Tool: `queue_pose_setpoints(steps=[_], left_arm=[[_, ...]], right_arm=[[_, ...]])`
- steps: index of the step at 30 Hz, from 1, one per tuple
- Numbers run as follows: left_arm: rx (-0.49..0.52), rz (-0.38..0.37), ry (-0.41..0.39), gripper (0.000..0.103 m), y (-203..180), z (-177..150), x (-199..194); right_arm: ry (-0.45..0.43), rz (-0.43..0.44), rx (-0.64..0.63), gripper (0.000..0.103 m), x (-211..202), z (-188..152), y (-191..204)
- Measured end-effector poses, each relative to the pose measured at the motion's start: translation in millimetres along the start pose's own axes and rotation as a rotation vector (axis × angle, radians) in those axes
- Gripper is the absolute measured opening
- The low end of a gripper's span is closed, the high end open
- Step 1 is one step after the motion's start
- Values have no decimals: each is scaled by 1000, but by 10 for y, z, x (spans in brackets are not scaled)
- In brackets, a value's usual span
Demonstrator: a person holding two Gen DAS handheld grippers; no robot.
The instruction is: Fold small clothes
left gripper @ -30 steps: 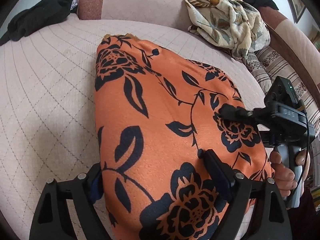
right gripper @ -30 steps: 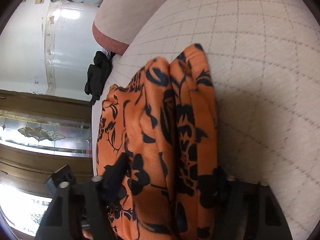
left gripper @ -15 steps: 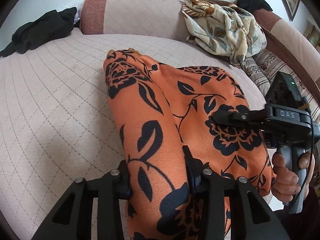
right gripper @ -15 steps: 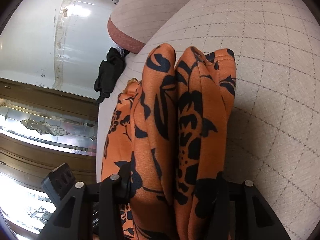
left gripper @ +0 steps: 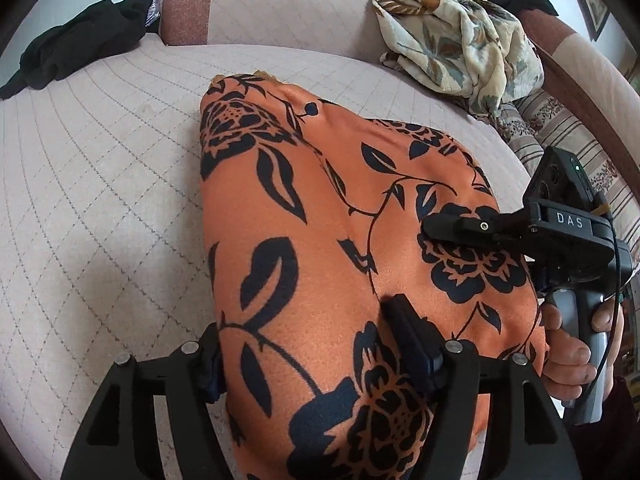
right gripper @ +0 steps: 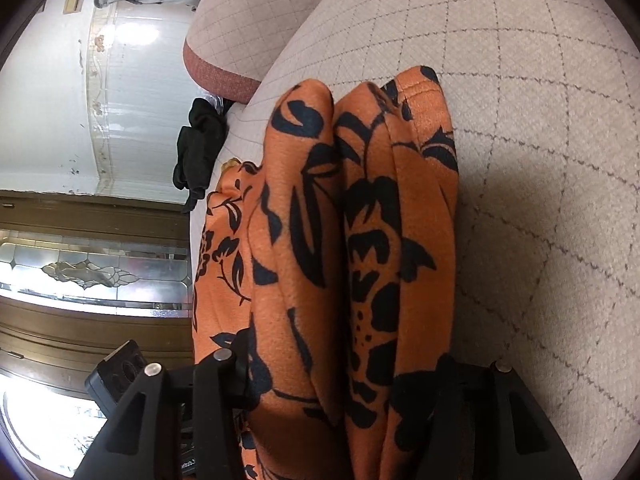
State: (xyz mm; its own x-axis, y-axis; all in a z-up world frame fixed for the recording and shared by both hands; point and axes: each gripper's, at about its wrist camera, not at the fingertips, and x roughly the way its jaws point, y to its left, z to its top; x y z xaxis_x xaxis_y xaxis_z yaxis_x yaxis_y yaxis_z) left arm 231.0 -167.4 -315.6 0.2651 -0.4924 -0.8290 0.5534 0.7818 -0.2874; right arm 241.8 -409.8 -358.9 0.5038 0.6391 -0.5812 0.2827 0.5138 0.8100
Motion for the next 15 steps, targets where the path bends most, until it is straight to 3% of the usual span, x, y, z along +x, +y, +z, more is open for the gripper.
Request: queue_pose_setpoints(steps=[6, 15], left_arm=[[52, 17, -53, 44, -86, 20, -64], [64, 30, -83, 37, -108, 14, -120]], right_arm=[[-5, 4, -19, 52, -50, -20, -44], [-39, -18, -56, 51, -120, -96, 105]])
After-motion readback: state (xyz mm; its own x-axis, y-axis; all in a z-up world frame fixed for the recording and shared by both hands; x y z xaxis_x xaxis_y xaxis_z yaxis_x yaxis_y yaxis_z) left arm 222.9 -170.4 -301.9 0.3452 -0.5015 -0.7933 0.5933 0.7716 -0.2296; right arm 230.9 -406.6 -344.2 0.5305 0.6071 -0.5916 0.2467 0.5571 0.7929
